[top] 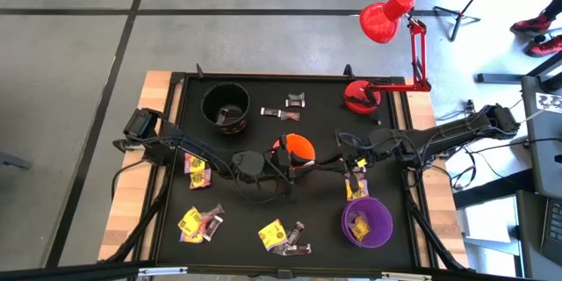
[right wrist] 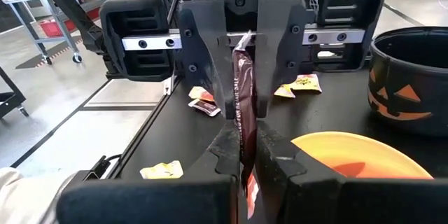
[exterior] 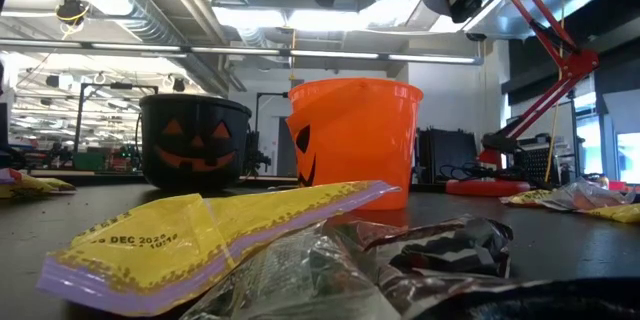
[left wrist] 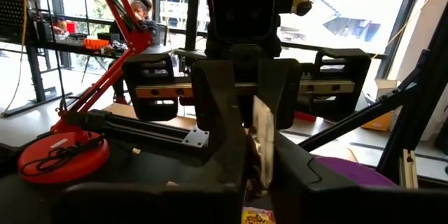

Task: Sort candy
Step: Put the brown chocolate bar into the black bucket

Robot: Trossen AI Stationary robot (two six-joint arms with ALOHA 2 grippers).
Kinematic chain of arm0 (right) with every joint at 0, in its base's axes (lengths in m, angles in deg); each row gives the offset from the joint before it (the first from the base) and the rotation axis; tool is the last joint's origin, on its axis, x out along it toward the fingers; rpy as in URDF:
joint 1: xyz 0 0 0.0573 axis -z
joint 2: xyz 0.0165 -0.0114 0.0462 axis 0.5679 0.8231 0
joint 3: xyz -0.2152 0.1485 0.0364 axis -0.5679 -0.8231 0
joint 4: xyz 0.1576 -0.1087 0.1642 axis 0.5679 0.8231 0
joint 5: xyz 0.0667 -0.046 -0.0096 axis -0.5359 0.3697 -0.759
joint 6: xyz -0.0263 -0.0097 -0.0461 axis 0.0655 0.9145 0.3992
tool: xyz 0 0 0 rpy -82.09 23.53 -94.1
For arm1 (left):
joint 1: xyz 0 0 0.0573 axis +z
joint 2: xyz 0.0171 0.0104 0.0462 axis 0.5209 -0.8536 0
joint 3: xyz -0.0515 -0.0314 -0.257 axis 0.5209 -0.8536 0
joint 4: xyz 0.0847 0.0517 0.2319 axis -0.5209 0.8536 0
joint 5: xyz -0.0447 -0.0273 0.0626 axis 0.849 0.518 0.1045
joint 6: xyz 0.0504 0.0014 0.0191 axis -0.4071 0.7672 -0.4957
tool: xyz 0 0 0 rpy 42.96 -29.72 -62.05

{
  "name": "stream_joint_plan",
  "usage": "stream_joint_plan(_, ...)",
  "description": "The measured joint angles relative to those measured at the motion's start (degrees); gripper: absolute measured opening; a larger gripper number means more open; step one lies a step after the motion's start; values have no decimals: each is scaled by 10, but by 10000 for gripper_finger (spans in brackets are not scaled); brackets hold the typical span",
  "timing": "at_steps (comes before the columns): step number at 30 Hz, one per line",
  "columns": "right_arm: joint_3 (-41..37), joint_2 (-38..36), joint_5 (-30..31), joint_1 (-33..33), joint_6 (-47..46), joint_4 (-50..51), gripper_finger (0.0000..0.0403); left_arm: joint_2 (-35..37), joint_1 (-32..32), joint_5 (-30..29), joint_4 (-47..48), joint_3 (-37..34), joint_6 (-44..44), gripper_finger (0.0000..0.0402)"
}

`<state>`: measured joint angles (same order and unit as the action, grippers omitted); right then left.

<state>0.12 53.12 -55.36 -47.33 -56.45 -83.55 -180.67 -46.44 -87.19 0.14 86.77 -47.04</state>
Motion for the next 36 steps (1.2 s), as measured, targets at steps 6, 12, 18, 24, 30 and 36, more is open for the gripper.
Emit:
stream_joint_plan(6,0,0,-1,0,15,1,63,0,0,-2,2,0,0,18)
stream_joint_plan(12,0,-6,0,0,30,18,150,0,-2,-51,8,0,-35,22)
stream_joint_plan(18,0,-39,35,0,30,69,208,36,-3,-115,76,0,-66,10)
stream_joint_plan(24,0,-79,55,0,30,102,216,108,-10,-328,283,0,-37,22)
stream_joint_plan(30,0,-85,56,0,30,108,207,170,-9,-494,517,0,75,20)
stream_joint_plan(36,0,-85,57,0,30,120,205,234,35,-468,699,0,199,20)
